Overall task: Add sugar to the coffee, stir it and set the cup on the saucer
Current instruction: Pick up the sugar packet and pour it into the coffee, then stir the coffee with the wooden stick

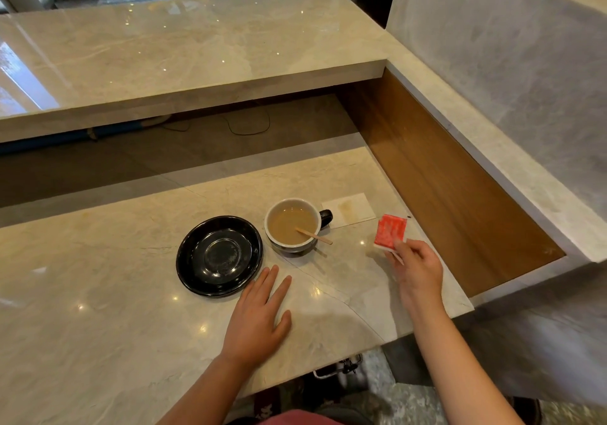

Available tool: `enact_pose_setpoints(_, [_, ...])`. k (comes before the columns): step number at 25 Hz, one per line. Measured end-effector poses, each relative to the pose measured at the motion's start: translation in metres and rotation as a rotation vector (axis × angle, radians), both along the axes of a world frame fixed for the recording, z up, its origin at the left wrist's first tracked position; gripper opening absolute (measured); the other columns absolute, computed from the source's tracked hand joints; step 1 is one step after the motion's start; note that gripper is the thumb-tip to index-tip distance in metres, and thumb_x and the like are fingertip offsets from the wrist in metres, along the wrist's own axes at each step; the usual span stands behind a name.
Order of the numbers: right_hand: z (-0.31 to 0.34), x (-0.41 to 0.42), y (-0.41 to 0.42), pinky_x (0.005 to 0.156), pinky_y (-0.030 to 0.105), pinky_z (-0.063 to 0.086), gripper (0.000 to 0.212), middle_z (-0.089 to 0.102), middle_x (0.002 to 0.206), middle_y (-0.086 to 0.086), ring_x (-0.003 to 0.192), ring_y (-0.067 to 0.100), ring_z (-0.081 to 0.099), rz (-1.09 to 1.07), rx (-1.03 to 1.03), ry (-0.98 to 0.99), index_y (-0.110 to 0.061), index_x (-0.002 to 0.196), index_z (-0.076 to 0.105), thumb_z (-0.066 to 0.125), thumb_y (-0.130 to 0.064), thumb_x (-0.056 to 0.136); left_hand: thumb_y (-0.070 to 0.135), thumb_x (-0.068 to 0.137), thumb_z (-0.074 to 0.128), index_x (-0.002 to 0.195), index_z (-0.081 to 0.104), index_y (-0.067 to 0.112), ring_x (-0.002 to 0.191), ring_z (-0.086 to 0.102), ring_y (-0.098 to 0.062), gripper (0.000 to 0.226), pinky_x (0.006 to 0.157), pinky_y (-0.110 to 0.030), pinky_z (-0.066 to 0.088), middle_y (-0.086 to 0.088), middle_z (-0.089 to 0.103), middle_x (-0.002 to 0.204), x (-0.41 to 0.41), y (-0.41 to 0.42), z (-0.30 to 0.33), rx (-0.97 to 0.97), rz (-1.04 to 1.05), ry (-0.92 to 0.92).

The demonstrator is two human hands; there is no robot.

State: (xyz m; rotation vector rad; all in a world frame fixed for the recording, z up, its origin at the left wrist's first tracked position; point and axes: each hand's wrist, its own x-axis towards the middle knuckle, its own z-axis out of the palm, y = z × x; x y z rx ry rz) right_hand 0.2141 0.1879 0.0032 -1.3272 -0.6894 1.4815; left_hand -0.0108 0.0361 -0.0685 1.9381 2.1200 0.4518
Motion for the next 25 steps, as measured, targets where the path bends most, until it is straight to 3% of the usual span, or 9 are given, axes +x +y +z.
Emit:
enact_pose_setpoints(3, [-0.015,0.015,-0.007,0.068,0.032,0.049,0.012,0.062,0.077,0.007,0.073,0.02,0.057,-0.071,0.18,-0.592,-0.012,0.073,0.061,0.066,-0.006,0.081,0.039,0.093,0.047,0.146,0.018,0.03,0.141,-0.004,-0.013,0.061,0.113,-0.032,0.003,-0.001,0.01,0.156,0.0,-0.001,0.0,-0.015,0.0,0.012])
enact_pose_setpoints(6, [-0.03,0.024,-0.012,0.056,0.025,0.038,0.011,0.059,0.074,0.014,0.069,0.026,0.053,-0.074,0.415,-0.954,-0.004,0.072,0.059,0.066,0.001,0.079,0.038,0.093,0.047,0.146,0.017,0.03,0.141,-0.005,-0.013,0.061,0.113,-0.032,0.002,-0.001,0.009,0.157,0.0,0.0,0.0,-0.023,0.002,0.019])
enact_pose_setpoints(8, [-0.038,0.026,-0.015,0.06,0.028,0.036,0.01,0.058,0.075,0.015,0.071,0.024,0.05,0.014,0.497,-1.108,-0.002,0.073,0.059,0.065,0.004,0.078,0.037,0.093,0.048,0.146,0.018,0.029,0.141,-0.004,-0.013,0.061,0.113,-0.031,0.001,-0.001,0.01,0.156,0.0,0.0,0.001,-0.02,0.003,0.023])
enact_pose_setpoints(17, [-0.062,0.026,-0.025,0.072,0.031,0.045,0.008,0.07,0.081,0.013,0.08,0.028,0.057,0.204,0.683,-1.363,-0.003,0.083,0.067,0.07,-0.009,0.079,0.039,0.094,0.046,0.146,0.014,0.03,0.139,-0.007,-0.011,0.062,0.112,-0.03,-0.001,0.0,0.007,0.156,0.001,0.0,0.002,-0.025,0.004,0.027])
enact_pose_setpoints(21, [-0.06,0.025,-0.026,0.079,0.035,0.031,0.026,0.072,0.08,0.004,0.078,0.023,0.057,0.183,0.684,-1.553,-0.013,0.08,0.069,0.048,-0.027,0.086,0.038,0.094,0.048,0.146,0.016,0.029,0.14,-0.005,-0.012,0.062,0.112,-0.031,0.002,-0.001,0.009,0.156,0.001,-0.001,0.003,-0.015,0.002,0.016])
enact_pose_setpoints(25, [-0.043,0.016,-0.025,0.085,0.037,0.029,0.027,0.071,0.089,0.007,0.083,0.026,0.06,0.129,0.722,-1.478,-0.012,0.086,0.069,0.047,-0.028,0.085,0.034,0.093,0.052,0.146,0.022,0.026,0.141,0.001,-0.016,0.061,0.113,-0.035,0.007,-0.004,0.014,0.155,0.001,-0.001,0.004,-0.001,-0.008,-0.001])
